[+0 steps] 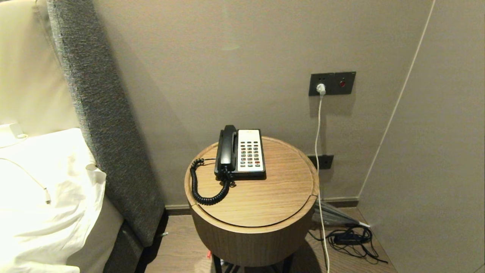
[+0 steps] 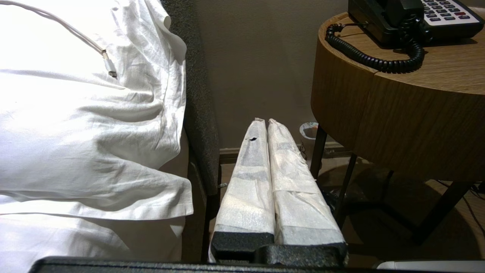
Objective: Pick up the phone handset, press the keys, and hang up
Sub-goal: Pick up the desk phone handset
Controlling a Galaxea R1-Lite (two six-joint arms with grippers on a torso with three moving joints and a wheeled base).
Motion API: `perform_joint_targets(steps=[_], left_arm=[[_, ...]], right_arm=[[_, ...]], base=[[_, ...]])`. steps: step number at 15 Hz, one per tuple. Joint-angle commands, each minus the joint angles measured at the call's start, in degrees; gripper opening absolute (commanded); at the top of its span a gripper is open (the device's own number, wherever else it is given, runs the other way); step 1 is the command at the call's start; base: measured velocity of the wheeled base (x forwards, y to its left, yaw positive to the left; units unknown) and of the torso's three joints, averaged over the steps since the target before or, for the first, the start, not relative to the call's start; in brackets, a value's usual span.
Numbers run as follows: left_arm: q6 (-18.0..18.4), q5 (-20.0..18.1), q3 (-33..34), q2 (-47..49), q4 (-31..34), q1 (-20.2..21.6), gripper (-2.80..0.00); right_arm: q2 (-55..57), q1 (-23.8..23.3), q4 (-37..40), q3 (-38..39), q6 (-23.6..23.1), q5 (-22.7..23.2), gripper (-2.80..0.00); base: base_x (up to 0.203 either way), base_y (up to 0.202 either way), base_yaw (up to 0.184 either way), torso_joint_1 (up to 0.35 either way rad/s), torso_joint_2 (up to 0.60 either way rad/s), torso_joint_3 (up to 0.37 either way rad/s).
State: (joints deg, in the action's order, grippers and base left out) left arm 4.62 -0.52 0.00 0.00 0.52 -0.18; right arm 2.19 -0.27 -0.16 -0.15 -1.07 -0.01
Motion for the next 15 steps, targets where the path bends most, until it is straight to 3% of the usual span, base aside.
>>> perform_joint_targets(steps=[1, 15], left_arm=[[0.04, 0.00, 0.08, 0.09, 0.00, 0.01, -2.80], [-0.36, -0.01, 0.03, 0.06, 0.10, 0.01, -2.80]], right_arm=[[0.03, 0.00, -0.02, 0.06, 0.02, 0.01, -2.80], [0.00, 0.00, -0.08, -0.03, 0.02, 0.01, -2.80]], base=[[0.000, 0.000, 0.000, 0.000, 0.00, 0.000], [0.000, 0.000, 0.000, 0.000, 0.00, 0.000]])
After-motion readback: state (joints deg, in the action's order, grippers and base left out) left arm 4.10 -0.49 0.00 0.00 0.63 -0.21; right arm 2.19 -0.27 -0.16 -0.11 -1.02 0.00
